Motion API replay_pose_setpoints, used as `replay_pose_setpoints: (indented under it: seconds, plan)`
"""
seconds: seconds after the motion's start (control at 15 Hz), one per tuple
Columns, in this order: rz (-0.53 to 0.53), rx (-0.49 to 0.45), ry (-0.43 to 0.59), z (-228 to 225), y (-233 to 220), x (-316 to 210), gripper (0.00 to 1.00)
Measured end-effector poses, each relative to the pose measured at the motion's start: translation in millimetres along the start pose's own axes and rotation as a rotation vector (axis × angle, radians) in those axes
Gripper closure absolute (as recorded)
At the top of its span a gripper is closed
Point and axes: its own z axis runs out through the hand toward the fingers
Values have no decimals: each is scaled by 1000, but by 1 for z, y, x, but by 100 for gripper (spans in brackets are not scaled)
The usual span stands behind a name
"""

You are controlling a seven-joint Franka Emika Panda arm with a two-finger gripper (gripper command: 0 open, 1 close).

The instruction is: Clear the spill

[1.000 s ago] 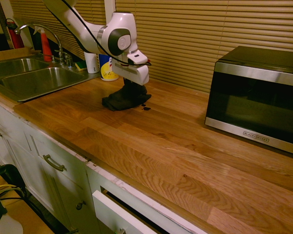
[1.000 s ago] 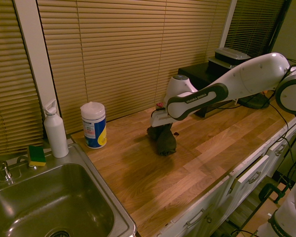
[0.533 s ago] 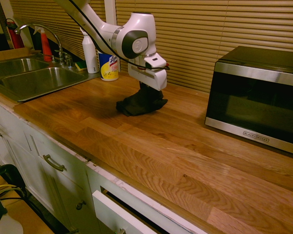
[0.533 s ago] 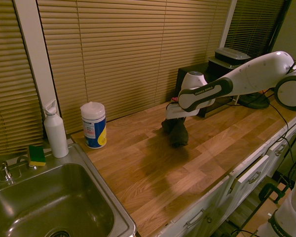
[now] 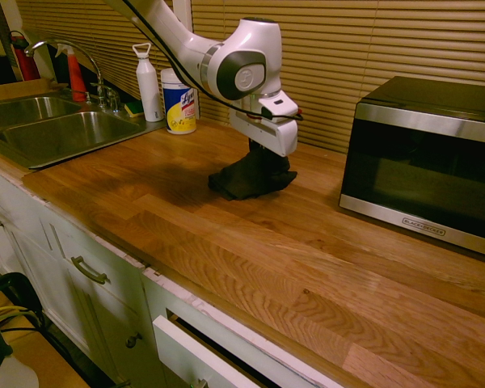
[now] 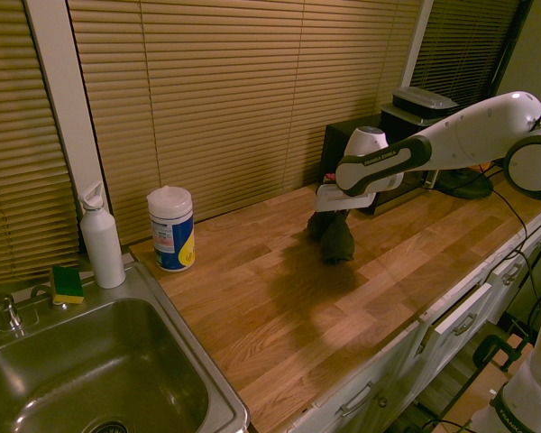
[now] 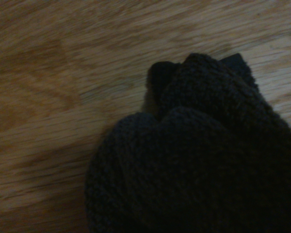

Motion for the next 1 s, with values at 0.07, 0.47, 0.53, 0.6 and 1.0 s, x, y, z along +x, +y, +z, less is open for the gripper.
replay_pose_setpoints:
  seconds: [0.07, 0.47, 0.53, 0.6, 1.0]
  plan:
    - [-11, 0, 0, -1, -7, -12, 100]
    - [-107, -15, -4, -11, -54, -118, 100]
    - [-126, -17, -2, -11, -62, -139, 100]
    - [-146, -19, 0, -11, -70, -160, 100]
    - [-267, -37, 13, -8, -100, -290, 100]
